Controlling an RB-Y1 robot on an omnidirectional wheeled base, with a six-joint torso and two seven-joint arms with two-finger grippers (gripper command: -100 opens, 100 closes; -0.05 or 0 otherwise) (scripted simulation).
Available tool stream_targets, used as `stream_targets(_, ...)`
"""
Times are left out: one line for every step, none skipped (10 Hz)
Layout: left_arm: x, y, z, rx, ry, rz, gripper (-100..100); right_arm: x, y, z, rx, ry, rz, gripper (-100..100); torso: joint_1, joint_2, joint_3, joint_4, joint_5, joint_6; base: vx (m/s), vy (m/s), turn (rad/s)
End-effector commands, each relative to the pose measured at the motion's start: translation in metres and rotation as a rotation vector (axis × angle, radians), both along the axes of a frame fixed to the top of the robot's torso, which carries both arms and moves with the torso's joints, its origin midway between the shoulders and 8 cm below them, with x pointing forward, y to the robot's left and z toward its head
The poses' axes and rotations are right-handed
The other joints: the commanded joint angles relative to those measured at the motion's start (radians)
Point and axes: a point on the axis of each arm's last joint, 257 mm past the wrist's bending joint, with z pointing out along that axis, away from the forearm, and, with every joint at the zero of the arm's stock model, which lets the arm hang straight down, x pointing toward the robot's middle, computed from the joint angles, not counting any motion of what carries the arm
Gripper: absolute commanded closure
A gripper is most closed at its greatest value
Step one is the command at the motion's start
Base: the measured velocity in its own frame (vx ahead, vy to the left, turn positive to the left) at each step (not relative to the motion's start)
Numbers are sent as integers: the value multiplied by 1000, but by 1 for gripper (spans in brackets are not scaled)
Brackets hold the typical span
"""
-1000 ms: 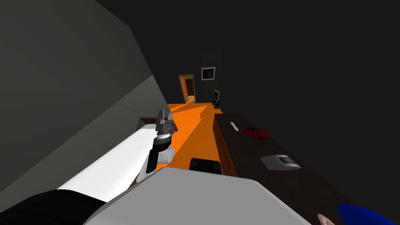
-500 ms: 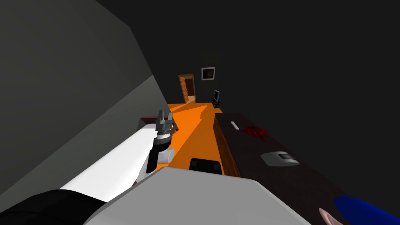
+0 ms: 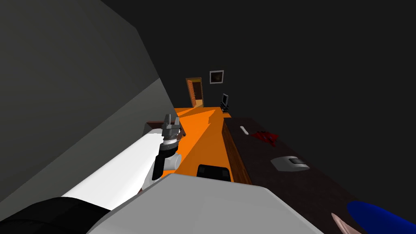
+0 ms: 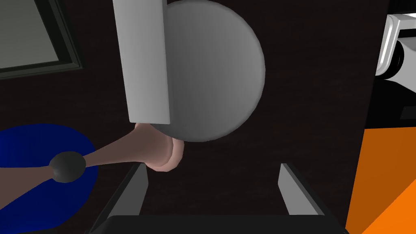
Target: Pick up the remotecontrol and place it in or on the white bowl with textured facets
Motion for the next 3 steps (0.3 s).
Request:
stream_targets(0,0,0,0,0,0,0,0,0,0,0,0,0,0,0,0,0,0,0,0,0,0,0)
stream_targets(0,0,0,0,0,0,0,0,0,0,0,0,0,0,0,0,0,0,0,0,0,0,0)
stream_targets(0,0,0,0,0,0,0,0,0,0,0,0,0,0,0,0,0,0,0,0,0,0,0)
